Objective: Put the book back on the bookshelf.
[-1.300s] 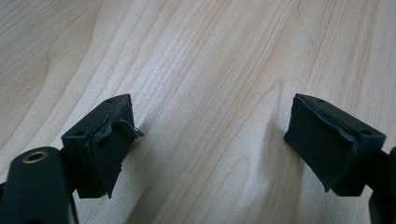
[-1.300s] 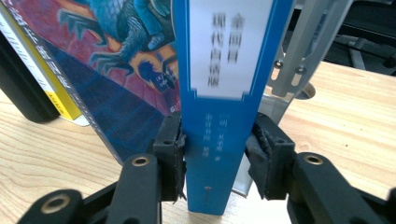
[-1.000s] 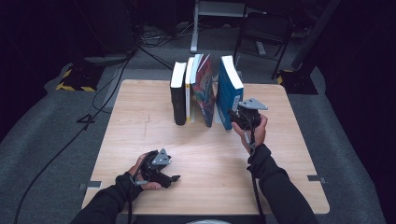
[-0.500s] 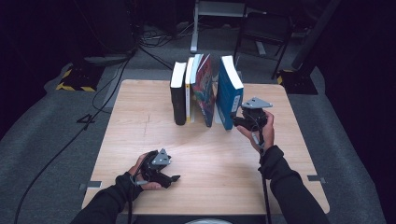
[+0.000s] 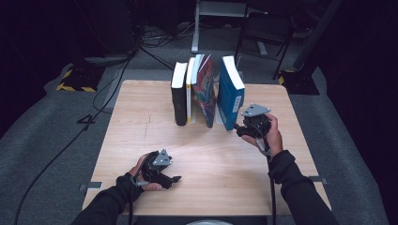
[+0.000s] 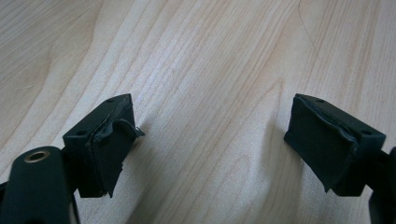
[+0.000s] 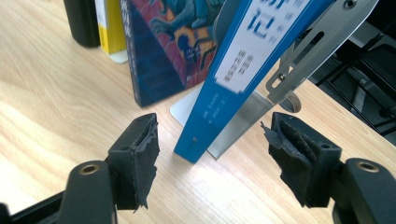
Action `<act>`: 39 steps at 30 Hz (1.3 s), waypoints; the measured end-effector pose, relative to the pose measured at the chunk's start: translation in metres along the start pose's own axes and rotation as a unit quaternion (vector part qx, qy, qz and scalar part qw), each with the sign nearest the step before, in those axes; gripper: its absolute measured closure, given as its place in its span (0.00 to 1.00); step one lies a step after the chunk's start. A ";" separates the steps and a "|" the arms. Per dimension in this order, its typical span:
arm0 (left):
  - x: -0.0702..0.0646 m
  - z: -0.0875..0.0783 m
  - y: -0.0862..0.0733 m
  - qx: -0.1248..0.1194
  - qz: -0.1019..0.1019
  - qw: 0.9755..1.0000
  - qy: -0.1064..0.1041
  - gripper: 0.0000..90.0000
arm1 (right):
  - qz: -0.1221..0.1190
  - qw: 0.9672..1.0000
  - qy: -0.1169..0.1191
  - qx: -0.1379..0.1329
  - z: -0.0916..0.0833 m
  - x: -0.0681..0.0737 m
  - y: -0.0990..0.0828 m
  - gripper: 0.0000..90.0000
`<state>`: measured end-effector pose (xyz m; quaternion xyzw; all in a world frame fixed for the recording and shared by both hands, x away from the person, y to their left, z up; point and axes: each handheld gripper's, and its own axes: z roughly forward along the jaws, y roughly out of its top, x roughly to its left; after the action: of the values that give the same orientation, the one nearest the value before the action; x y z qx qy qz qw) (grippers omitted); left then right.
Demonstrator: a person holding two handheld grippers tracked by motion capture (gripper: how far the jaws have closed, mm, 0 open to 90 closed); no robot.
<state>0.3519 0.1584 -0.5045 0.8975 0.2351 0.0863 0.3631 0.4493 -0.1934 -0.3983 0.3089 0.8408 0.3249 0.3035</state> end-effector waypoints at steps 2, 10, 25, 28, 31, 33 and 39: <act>0.000 0.000 0.000 0.000 0.000 1.000 0.000 0.18 | -0.004 1.000 0.006 0.005 -0.001 0.001 -0.002 0.36; 0.000 0.000 0.000 0.000 0.000 1.000 0.000 0.18 | -0.024 1.000 0.008 0.017 -0.008 0.006 -0.013 0.36; 0.000 0.000 0.000 0.000 0.000 1.000 0.001 0.18 | -0.050 0.998 0.018 0.029 -0.022 0.017 -0.040 0.34; 0.000 0.000 0.000 0.000 0.000 1.000 0.001 0.18 | -0.048 0.998 0.018 0.027 -0.028 0.018 -0.047 0.34; 0.000 0.000 0.000 0.000 -0.001 1.000 0.001 0.18 | -0.047 0.998 0.023 0.027 -0.032 0.019 -0.054 0.34; 0.000 0.000 0.000 0.000 -0.001 1.000 0.001 0.18 | -0.046 0.998 0.022 0.028 -0.034 0.018 -0.059 0.34; 0.000 0.000 0.000 0.000 -0.001 1.000 0.001 0.18 | -0.042 0.998 0.023 0.032 -0.041 0.017 -0.067 0.34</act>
<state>0.3516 0.1583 -0.5046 0.8971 0.2361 0.0872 0.3632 0.3884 -0.2362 -0.4282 0.2752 0.8698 0.2920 0.2871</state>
